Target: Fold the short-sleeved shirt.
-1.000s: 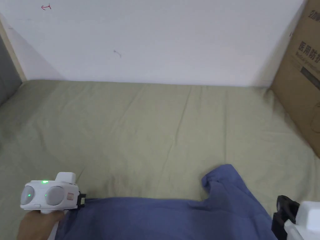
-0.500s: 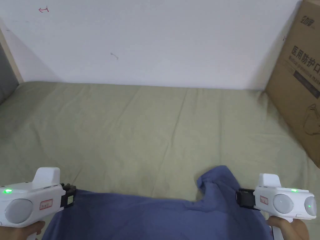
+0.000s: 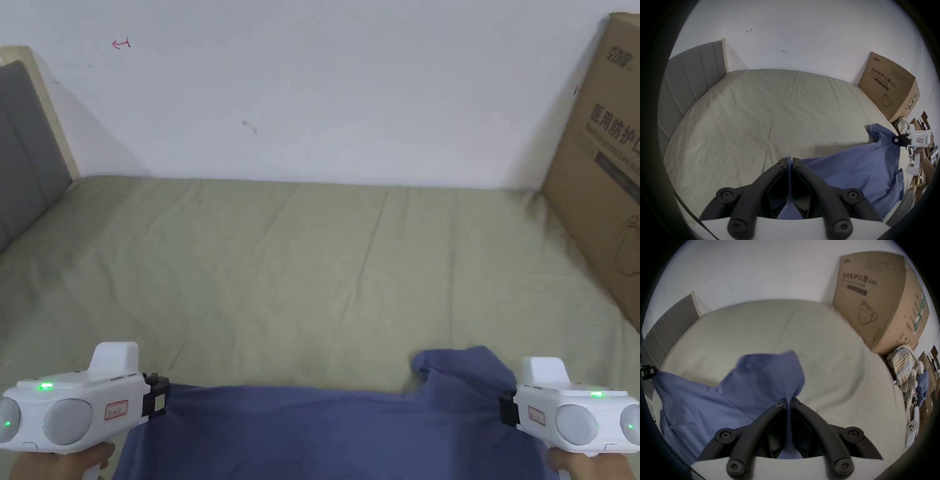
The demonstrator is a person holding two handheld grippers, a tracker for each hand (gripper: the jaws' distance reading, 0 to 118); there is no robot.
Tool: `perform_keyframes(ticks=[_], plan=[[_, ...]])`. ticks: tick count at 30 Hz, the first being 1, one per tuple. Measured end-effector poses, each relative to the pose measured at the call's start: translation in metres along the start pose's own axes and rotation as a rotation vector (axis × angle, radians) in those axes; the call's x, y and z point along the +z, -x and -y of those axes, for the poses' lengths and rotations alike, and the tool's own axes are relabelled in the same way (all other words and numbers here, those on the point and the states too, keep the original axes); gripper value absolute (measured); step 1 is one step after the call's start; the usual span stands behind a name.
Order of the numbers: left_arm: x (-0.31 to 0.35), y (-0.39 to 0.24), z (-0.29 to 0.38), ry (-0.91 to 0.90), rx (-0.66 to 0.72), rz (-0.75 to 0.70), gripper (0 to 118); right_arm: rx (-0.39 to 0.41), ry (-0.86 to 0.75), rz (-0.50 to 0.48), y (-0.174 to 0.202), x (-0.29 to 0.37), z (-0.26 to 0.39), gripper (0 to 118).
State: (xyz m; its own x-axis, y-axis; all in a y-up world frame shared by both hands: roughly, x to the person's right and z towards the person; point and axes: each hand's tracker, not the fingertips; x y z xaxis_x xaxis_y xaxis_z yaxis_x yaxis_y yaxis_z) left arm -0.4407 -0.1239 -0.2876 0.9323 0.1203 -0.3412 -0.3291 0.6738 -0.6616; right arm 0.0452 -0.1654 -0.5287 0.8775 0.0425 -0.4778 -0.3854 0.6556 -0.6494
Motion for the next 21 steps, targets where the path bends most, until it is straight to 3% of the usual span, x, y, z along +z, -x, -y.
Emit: perform_keyframes(ticks=[7, 12, 21], plan=[[0.045, 0.010, 0.023, -0.019, 0.028, -0.035, 3, 0.046, -0.155, -0.055, 0.002, 0.127, 0.033, 1], [0.087, 0.012, 0.054, -0.029, 0.035, -0.038, 3, 0.002, -0.192, -0.110, 0.000, 0.190, 0.079, 1], [0.113, 0.009, 0.147, 0.066, 0.029, -0.067, 3, -0.098, -0.100, -0.133, 0.009, 0.218, 0.189, 1]])
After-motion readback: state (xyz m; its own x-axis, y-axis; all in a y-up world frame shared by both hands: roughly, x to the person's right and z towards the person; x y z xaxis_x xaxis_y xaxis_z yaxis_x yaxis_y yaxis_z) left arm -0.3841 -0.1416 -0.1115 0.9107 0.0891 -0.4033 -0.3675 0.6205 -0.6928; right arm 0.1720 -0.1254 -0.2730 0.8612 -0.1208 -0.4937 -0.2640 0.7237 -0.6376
